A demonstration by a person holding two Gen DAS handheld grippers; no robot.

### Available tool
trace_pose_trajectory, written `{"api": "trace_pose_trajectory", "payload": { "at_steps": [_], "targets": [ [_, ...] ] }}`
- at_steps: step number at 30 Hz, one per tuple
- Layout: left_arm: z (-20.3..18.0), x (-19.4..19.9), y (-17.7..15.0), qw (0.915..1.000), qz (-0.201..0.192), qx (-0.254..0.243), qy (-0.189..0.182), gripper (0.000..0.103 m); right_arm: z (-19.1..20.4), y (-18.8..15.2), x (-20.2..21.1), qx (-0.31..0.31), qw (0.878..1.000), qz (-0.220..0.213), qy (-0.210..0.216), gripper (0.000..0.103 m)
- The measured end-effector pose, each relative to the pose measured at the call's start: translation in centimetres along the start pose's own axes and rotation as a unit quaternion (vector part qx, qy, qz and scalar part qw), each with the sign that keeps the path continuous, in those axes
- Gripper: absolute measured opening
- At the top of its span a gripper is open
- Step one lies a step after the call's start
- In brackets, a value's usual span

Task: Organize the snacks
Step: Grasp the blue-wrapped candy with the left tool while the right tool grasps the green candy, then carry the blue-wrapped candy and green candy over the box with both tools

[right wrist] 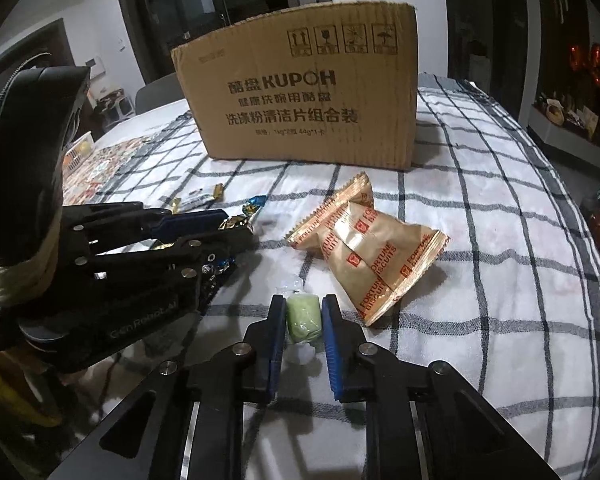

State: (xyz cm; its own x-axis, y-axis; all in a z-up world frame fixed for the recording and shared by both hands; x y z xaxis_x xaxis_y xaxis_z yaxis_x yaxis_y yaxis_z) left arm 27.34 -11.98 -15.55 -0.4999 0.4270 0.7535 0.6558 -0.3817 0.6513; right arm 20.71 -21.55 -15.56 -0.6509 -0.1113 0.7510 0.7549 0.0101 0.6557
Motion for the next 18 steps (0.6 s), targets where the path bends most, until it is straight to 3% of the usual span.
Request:
{"api": "trace_pose_trajectory", "payload": {
  "at_steps": [18],
  "targets": [
    [-0.4,7.3,1.6,0.9978,-0.063,0.007,0.018,0.022,0.7,2.5,5.7,-0.003,0.997,-0.071,-0.009,0.019]
  ]
}}
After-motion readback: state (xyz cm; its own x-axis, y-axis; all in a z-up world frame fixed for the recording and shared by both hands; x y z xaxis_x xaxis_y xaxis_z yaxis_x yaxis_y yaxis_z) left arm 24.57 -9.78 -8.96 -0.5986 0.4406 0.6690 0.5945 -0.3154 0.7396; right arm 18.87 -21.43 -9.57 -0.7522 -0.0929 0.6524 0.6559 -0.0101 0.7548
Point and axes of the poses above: each gripper's, at about its wrist camera, not at the fingertips, and x roughly against the way its jaws point, z to its left, y to its top, the point moved 5 cm from there along -x, roughly the way its jaws point, and after that the axes turned 7 degrees about -y, right-handed, at the moved point
